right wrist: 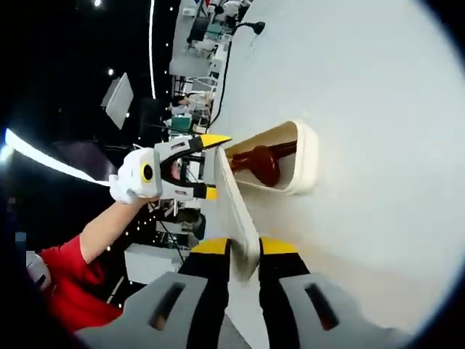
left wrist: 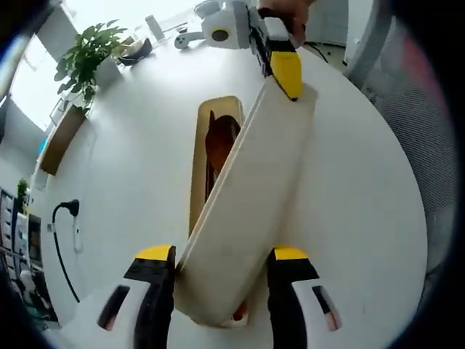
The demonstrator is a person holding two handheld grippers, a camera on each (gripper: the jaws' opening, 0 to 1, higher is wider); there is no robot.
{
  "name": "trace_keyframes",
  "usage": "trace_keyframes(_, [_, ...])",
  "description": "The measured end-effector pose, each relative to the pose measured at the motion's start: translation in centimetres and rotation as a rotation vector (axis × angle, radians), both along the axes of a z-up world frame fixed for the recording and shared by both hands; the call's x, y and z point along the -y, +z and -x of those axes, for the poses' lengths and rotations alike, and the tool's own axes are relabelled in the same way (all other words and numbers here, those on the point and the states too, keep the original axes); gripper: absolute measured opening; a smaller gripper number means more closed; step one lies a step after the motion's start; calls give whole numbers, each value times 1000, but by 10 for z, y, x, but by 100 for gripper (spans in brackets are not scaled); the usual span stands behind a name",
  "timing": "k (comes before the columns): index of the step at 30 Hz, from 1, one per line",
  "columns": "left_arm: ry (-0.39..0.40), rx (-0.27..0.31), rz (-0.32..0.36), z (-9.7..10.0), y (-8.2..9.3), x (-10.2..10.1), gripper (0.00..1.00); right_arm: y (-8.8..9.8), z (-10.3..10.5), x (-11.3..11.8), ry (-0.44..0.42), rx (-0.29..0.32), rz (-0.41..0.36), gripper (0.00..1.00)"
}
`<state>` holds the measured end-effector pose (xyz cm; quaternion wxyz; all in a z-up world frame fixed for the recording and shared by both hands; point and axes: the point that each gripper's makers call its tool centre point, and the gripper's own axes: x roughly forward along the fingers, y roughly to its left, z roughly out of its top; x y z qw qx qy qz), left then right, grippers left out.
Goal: Arrange the utensils inside the cutlery case until each visible utensil rests in its matching compartment.
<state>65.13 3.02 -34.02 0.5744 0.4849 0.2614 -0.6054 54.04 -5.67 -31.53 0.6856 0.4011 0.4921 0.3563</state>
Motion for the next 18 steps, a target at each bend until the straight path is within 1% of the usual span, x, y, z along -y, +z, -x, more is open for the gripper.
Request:
trace_keyframes(1, [11, -5, 1, 0, 0, -1, 51, 1, -1, 0, -4, 22, -9, 14])
trace_keyframes(2, [29, -13, 4, 0, 0, -2, 51, 2, -1, -1, -10, 20, -13, 16])
trace_keyframes(4, [47, -3, 15, -1, 2, -2, 51, 3, -7, -1, -35, 49, -12, 18])
trace_keyframes(6, [96, -8, 46, -2, 5, -1, 50, 7, -8, -2, -36, 51, -4, 15])
trace_keyframes(7, [116, -13, 56, -3, 5, -1, 49, 5, -13, 2, -48, 72, 57, 15])
trace_keyframes(8, [126, -11, 51, -4, 4, -2, 49, 5, -19, 5, -66, 84, 96, 16])
trace_keyframes(9, [143, -4, 68, -5, 6, -1, 49, 10, -22, 5, -56, 104, 115, 16])
trace_keyframes(10, [154, 7, 76, -7, 6, 0, 49, 14, -28, 7, -67, 113, 148, 16])
trace_keyframes(11, [162, 13, 82, -8, 7, 0, 49, 18, -32, 7, -79, 123, 152, 16])
trace_keyframes(12, [167, 16, 82, -9, 8, -1, 49, 20, -32, 6, -59, 120, 150, 16])
trace_keyframes(13, [167, 16, 80, -9, 8, -1, 49, 18, -33, 7, -50, 115, 174, 16])
trace_keyframes(15, [169, 23, 63, -9, 8, -4, 47, 14, -39, 12, -52, 141, 232, 17])
trace_keyframes(17, [171, 33, 51, -8, 7, -7, 46, 8, -42, 17, -52, 129, 298, 19])
trace_keyframes(18, [180, 36, 43, -8, 7, -9, 46, 8, -45, 16, -54, 139, 302, 19])
